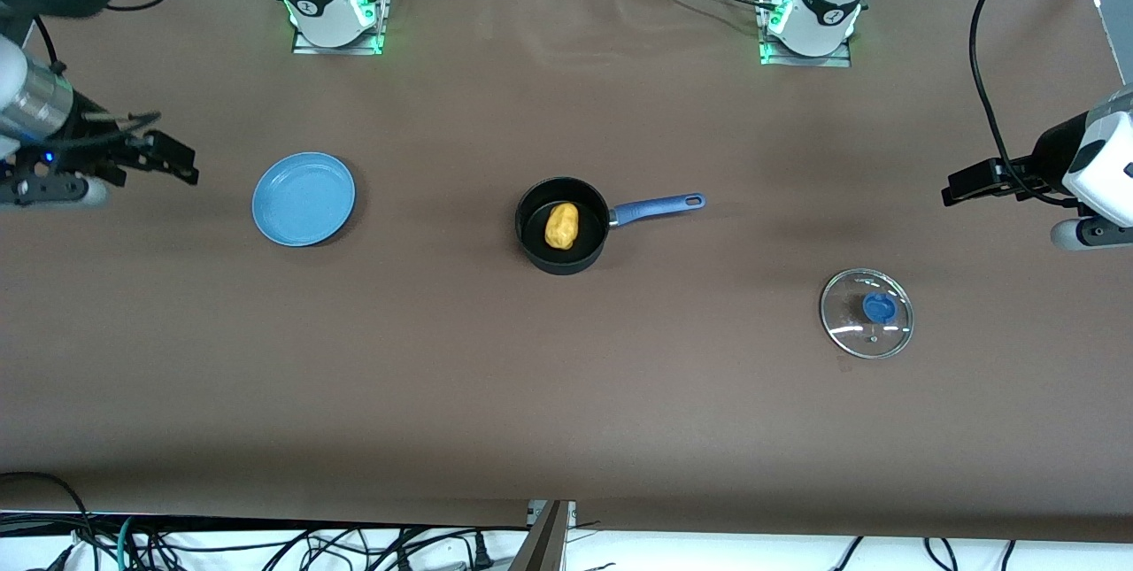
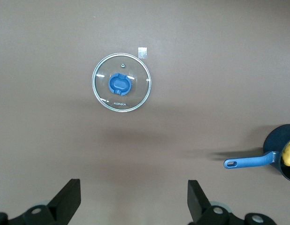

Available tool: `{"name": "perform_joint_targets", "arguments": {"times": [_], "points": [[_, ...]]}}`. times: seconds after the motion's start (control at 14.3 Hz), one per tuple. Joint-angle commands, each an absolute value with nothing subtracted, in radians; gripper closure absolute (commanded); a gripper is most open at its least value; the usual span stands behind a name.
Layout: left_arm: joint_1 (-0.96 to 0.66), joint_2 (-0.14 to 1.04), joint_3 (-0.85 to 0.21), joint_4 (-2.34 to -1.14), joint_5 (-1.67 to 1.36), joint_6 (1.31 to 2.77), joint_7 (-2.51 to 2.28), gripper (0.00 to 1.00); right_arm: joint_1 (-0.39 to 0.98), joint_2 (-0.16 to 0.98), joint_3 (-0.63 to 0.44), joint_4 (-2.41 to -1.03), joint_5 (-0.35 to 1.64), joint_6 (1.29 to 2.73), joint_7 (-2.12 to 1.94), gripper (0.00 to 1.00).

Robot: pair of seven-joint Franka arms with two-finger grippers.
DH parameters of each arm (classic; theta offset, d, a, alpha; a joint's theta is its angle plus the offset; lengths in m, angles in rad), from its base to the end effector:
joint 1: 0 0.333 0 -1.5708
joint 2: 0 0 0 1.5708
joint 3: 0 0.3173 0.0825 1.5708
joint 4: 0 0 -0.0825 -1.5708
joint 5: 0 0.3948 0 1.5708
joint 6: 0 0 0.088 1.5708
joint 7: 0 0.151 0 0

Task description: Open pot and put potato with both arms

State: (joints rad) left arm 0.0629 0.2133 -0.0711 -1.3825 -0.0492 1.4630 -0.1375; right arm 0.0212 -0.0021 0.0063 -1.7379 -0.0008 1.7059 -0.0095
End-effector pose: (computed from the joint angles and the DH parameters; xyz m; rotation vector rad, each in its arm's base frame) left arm 0.6116 -0.0088 0.5375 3.0736 0.1968 -0.2106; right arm 0.5681 0.0155 0.5134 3.1396 0.0583 -0.0469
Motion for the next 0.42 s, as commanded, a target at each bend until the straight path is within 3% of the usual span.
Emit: {"name": "perform_joint_targets", "arguments": {"times": [0.0, 0.35], "points": [[0.051, 0.213, -0.063, -1.374, -0.035, 1.451, -0.146, 0.0, -0.014, -0.045, 0.052, -1.789, 0.011, 1.704, -0.011, 0.0], [0.051, 0.215, -0.063, -1.374, -0.038, 1.451, -0.146, 0.0, -0.015, -0.009, 0.051, -1.73, 0.003, 1.64, -0.008, 0.0]]}}
